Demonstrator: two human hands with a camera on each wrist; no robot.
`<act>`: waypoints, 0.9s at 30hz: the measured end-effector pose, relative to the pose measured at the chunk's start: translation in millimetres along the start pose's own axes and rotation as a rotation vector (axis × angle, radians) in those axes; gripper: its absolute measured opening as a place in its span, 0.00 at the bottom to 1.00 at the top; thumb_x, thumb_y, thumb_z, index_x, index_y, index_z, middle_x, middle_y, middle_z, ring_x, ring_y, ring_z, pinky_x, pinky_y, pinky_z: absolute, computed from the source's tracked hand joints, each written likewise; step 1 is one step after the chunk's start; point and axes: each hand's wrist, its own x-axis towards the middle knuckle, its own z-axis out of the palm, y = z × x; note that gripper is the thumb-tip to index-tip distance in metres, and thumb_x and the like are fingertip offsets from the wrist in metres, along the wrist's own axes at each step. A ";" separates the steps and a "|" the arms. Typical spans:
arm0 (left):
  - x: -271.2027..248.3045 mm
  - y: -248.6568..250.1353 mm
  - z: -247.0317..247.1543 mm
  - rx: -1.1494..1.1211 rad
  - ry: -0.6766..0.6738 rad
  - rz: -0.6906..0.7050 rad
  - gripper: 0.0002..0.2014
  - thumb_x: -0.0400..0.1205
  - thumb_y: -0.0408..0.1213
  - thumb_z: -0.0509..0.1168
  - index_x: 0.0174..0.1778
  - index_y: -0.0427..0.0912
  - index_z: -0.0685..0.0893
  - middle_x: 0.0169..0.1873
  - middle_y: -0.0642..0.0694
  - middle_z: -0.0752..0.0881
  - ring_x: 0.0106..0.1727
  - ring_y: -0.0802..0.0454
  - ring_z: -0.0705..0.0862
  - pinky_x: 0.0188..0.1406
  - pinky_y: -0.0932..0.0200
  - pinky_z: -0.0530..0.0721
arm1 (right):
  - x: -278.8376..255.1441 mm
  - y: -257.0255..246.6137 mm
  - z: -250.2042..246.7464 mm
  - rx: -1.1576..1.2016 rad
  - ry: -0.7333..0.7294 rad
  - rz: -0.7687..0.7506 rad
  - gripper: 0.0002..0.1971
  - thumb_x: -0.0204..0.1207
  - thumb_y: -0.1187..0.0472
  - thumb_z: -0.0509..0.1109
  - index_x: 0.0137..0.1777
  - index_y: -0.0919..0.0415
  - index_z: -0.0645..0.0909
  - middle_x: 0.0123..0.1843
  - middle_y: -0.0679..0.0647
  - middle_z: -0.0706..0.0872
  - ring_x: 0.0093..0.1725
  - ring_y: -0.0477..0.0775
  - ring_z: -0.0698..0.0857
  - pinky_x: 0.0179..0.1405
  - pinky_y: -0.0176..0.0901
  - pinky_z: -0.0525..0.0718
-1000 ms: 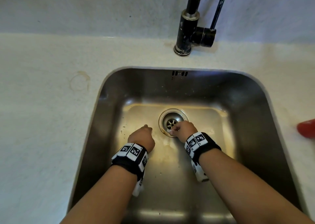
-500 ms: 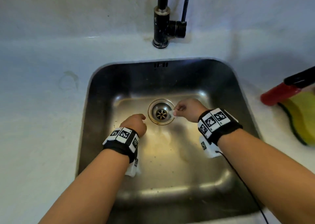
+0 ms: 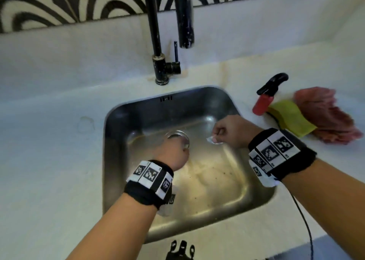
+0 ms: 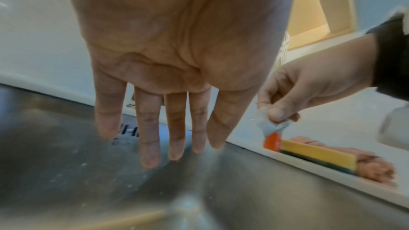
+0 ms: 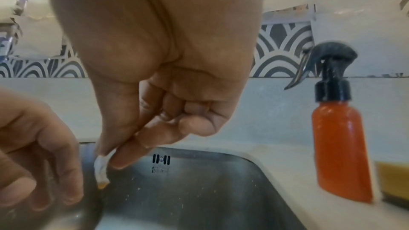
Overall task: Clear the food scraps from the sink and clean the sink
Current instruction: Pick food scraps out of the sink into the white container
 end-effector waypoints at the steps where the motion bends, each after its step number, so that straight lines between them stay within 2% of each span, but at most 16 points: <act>1: -9.0 10.5 3.3 -0.008 -0.019 0.025 0.17 0.83 0.42 0.58 0.68 0.52 0.79 0.67 0.47 0.81 0.65 0.46 0.80 0.61 0.55 0.78 | -8.8 0.8 -1.3 -0.006 0.002 -0.001 0.09 0.72 0.51 0.75 0.43 0.57 0.86 0.41 0.48 0.86 0.45 0.49 0.85 0.49 0.45 0.83; 4: -32.4 36.8 17.2 -0.019 -0.076 0.064 0.17 0.83 0.45 0.58 0.67 0.55 0.77 0.67 0.49 0.81 0.64 0.48 0.81 0.62 0.52 0.80 | -33.9 5.4 -5.5 -0.023 -0.015 -0.003 0.08 0.71 0.49 0.75 0.36 0.48 0.81 0.35 0.44 0.82 0.41 0.48 0.83 0.44 0.42 0.78; 7: -53.3 65.8 27.4 -0.002 -0.101 0.114 0.16 0.82 0.47 0.59 0.67 0.55 0.78 0.67 0.50 0.80 0.64 0.49 0.81 0.64 0.51 0.79 | -60.9 16.1 -11.4 -0.039 -0.023 -0.006 0.10 0.72 0.48 0.74 0.38 0.54 0.84 0.39 0.48 0.86 0.42 0.49 0.84 0.43 0.43 0.79; 11: -83.1 113.9 36.2 0.086 -0.062 0.180 0.17 0.83 0.47 0.58 0.68 0.54 0.77 0.68 0.51 0.80 0.66 0.48 0.80 0.65 0.54 0.77 | -101.6 38.2 -20.4 -0.026 -0.028 -0.019 0.09 0.72 0.50 0.74 0.44 0.55 0.87 0.44 0.50 0.89 0.44 0.48 0.85 0.45 0.41 0.80; 15: -111.1 168.2 53.8 0.152 -0.055 0.233 0.16 0.82 0.46 0.58 0.66 0.51 0.79 0.64 0.48 0.83 0.63 0.45 0.81 0.62 0.51 0.79 | -148.2 67.1 -29.1 -0.014 -0.034 -0.027 0.04 0.73 0.52 0.74 0.42 0.51 0.86 0.44 0.49 0.89 0.44 0.47 0.85 0.44 0.41 0.80; 19: -128.1 216.4 86.5 0.180 -0.051 0.212 0.21 0.83 0.48 0.58 0.72 0.52 0.74 0.69 0.48 0.79 0.67 0.45 0.79 0.63 0.52 0.77 | -195.9 105.3 -27.2 -0.020 -0.024 -0.011 0.05 0.73 0.54 0.74 0.38 0.46 0.82 0.39 0.45 0.86 0.41 0.46 0.82 0.37 0.35 0.76; 21: -129.8 236.7 104.5 0.171 -0.062 0.215 0.22 0.83 0.48 0.58 0.74 0.52 0.72 0.72 0.49 0.76 0.68 0.46 0.78 0.64 0.51 0.77 | -218.9 126.3 -25.4 -0.015 -0.027 -0.004 0.02 0.75 0.56 0.73 0.41 0.49 0.85 0.42 0.46 0.87 0.42 0.46 0.82 0.36 0.33 0.74; 24: -125.3 262.8 129.7 0.146 -0.076 0.202 0.21 0.84 0.48 0.56 0.74 0.51 0.72 0.75 0.50 0.72 0.69 0.45 0.77 0.65 0.49 0.78 | -249.9 158.0 -19.4 0.017 -0.025 0.020 0.06 0.78 0.59 0.69 0.50 0.57 0.87 0.49 0.51 0.88 0.41 0.46 0.79 0.35 0.31 0.72; 27: -117.3 292.0 152.7 0.179 -0.072 0.203 0.21 0.85 0.47 0.56 0.75 0.50 0.71 0.78 0.51 0.68 0.74 0.46 0.73 0.69 0.47 0.75 | -276.9 193.0 -8.9 0.058 -0.004 0.091 0.06 0.79 0.59 0.69 0.50 0.58 0.87 0.51 0.53 0.89 0.42 0.48 0.80 0.42 0.36 0.75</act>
